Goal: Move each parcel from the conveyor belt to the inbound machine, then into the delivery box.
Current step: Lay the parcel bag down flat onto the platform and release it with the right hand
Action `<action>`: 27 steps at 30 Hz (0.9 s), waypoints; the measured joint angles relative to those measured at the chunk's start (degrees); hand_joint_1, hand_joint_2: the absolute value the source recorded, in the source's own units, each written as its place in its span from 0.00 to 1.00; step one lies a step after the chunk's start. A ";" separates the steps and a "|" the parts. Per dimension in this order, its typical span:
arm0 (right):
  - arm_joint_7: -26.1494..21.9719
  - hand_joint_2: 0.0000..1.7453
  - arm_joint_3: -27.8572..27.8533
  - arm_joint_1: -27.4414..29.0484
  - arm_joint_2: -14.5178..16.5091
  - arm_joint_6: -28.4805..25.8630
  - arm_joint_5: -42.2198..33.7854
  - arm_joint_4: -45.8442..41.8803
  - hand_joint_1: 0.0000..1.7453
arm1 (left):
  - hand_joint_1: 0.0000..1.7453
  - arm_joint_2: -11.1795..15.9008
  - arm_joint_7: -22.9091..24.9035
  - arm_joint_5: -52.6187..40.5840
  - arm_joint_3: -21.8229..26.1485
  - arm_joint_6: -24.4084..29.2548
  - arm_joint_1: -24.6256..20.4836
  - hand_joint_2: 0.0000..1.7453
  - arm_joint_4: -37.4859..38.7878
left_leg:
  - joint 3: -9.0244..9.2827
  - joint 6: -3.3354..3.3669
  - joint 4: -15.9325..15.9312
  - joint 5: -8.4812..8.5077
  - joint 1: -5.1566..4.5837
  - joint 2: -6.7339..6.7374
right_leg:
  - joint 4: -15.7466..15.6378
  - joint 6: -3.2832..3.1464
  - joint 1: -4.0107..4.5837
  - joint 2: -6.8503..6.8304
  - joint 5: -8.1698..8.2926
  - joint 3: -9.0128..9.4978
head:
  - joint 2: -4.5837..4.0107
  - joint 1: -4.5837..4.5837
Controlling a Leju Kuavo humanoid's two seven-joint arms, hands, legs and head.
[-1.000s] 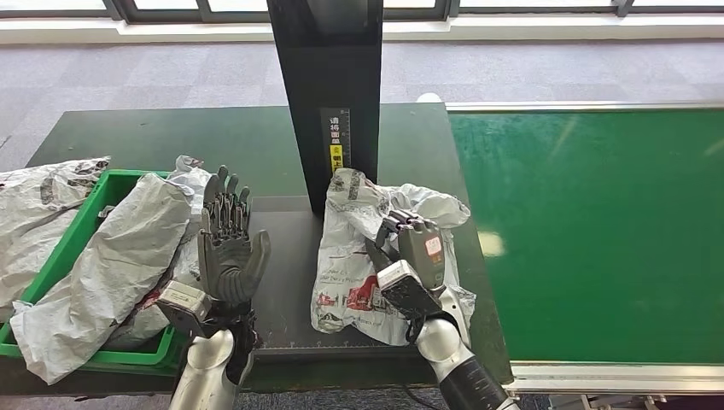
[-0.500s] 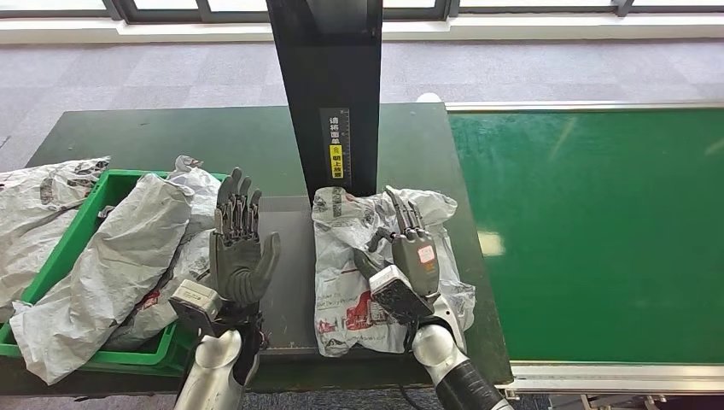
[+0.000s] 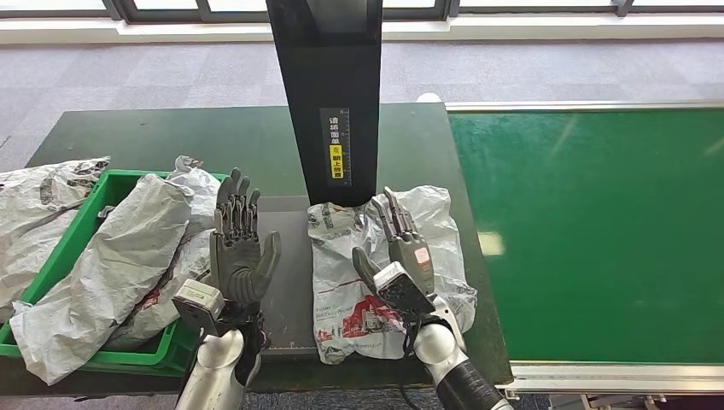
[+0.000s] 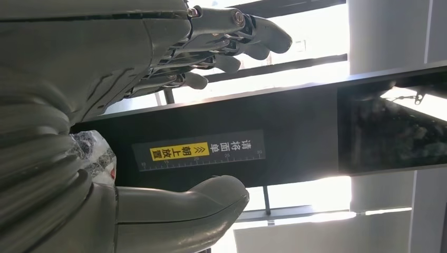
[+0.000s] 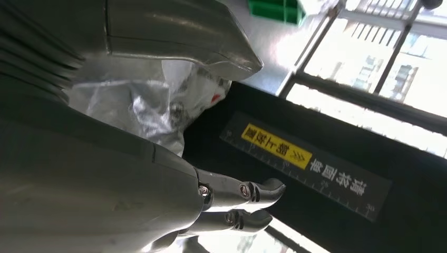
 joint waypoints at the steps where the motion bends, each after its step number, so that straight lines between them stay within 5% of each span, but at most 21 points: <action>1: 0.00 0.00 -0.16 0.06 0.00 2.33 -1.49 -0.15 0.00 | 0.00 0.01 0.00 0.00 -0.05 0.19 0.00 1.00 0.01 | 0.00 0.00 0.00 0.00 0.00 0.00 | 0.00 0.00 0.00 0.00 0.00 0.00 | 0.00 0.00; 12: -0.02 0.00 -5.00 0.92 0.81 14.75 -11.41 -1.65 0.00 | 0.00 0.03 0.00 -0.09 -0.63 0.48 -0.12 1.00 0.26 | 0.01 0.00 0.00 0.00 0.00 0.01 | 0.00 0.00 0.00 0.02 0.00 0.00 | 0.00 0.00; 27: -0.03 0.00 -10.58 1.91 1.97 16.76 -9.98 -2.47 0.00 | 0.00 0.03 0.00 -0.80 -0.73 1.26 -0.16 1.00 0.48 | 0.01 0.00 0.00 0.00 0.00 0.00 | 0.00 0.00 0.00 0.02 0.00 0.00 | 0.00 0.00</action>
